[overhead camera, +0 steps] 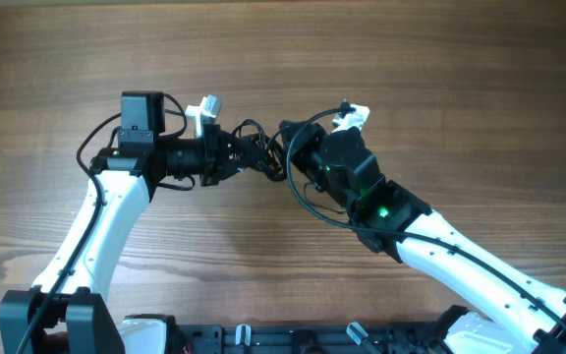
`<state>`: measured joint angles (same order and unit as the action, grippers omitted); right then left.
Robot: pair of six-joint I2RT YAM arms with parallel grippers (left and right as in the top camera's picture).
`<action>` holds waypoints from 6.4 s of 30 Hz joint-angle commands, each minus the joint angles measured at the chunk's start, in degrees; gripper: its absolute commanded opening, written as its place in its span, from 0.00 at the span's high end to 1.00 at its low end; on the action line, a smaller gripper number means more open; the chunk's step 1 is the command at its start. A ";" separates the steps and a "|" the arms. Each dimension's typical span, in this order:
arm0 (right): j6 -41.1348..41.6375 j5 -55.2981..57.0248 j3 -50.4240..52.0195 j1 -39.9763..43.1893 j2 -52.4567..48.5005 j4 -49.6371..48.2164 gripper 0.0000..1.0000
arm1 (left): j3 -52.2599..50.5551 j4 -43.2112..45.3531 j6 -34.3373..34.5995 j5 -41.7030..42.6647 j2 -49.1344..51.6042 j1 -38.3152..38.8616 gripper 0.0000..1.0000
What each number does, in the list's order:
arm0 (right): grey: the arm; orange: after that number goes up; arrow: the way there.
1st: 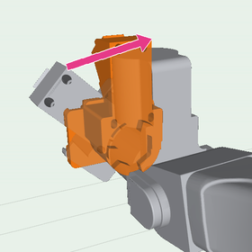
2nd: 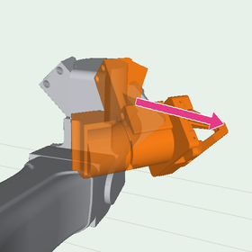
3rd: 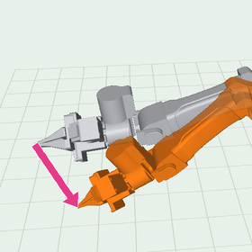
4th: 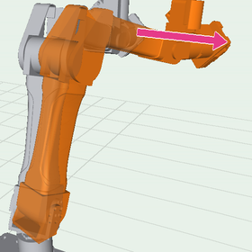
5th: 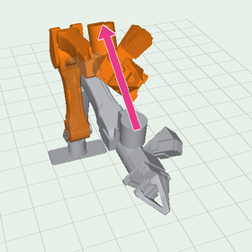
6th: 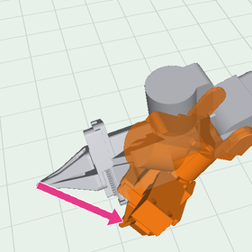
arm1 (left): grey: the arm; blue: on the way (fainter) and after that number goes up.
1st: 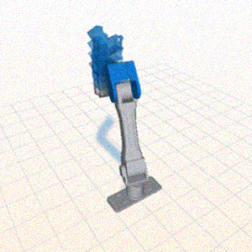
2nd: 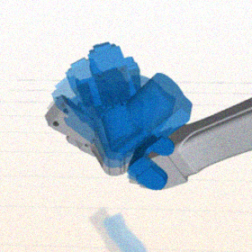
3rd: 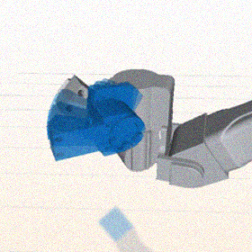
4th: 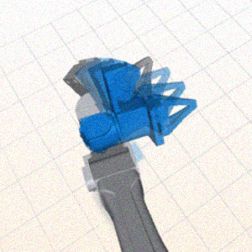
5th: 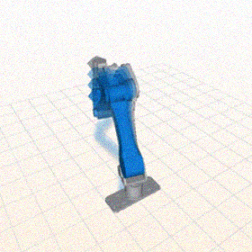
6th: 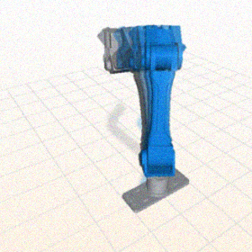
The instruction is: Untangle cables
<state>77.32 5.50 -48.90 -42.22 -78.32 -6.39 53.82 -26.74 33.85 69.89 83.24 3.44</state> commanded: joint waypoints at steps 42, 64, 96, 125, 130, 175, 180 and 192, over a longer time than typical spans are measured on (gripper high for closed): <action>-17.75 -46.21 -0.37 16.96 0.11 -24.61 0.96 | -0.28 -4.33 -47.17 -5.07 -0.61 2.95 0.96; -21.16 -35.76 -0.26 15.80 0.09 -4.46 0.96 | -0.26 1.75 -41.46 11.76 -0.61 -1.22 0.96; -24.41 -26.99 -0.09 16.70 2.16 24.33 0.00 | -0.26 8.37 36.85 -20.83 -0.61 -1.36 0.96; -8.11 -18.10 3.54 1.88 -21.75 -21.42 0.72 | -0.26 8.55 70.16 -21.55 -0.61 2.89 0.96; -8.28 -17.35 3.56 1.88 -21.75 -20.76 0.96 | -0.26 8.57 70.40 -21.62 -0.61 3.21 0.96; -79.25 -50.49 3.54 20.28 -10.71 -6.69 0.00 | -0.26 22.80 68.70 -14.51 -0.61 2.25 0.96; -87.41 -48.17 3.54 17.53 -10.71 -10.45 0.00 | -0.26 22.73 68.67 -13.92 -0.61 2.25 0.96; -102.86 -20.74 3.54 8.74 -14.32 -18.73 0.16 | -0.26 22.60 68.41 -13.73 -0.61 2.36 0.96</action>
<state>-21.19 -22.83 -45.36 -32.69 -90.45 -21.52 53.19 -4.27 101.91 54.59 83.26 5.58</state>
